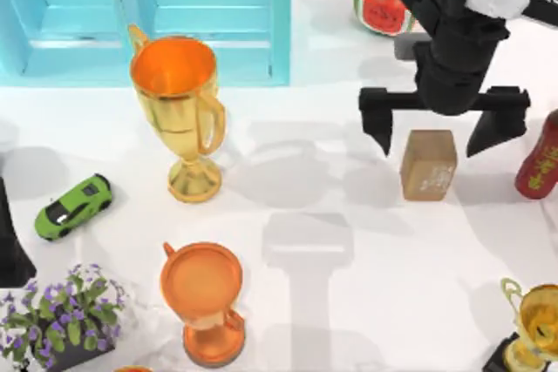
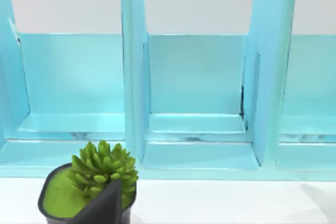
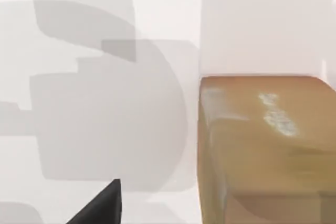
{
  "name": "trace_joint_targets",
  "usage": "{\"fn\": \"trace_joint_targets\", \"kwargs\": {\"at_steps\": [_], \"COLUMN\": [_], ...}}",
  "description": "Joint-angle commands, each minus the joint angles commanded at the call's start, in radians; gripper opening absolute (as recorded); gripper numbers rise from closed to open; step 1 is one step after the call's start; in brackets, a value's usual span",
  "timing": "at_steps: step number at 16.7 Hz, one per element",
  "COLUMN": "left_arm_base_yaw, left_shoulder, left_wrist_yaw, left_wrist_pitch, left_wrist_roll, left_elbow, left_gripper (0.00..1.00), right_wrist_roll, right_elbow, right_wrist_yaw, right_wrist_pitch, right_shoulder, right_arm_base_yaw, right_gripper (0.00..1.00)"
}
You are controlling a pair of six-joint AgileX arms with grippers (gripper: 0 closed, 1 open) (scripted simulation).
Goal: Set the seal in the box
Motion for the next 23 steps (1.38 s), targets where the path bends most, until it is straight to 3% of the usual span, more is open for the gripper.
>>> {"fn": "trace_joint_targets", "kwargs": {"at_steps": [8,21,23], "left_arm_base_yaw": [0.000,0.000,0.000], "left_shoulder": [0.000,0.000,0.000], "left_wrist_yaw": [0.000,0.000,0.000], "left_wrist_pitch": [0.000,0.000,0.000], "left_wrist_roll": [0.000,0.000,0.000], "left_elbow": [0.000,0.000,0.000], "left_gripper": [1.00,1.00,1.00], "right_wrist_roll": [-0.002,-0.002,-0.002], "right_elbow": [-0.103,-0.103,-0.103], "right_wrist_yaw": [0.001,0.001,0.001], "right_wrist_pitch": [0.114,0.114,0.114], "right_shoulder": [0.018,0.018,0.018], "right_arm_base_yaw": [-0.005,-0.005,-0.005], "right_gripper": [1.00,0.02,0.00]}}
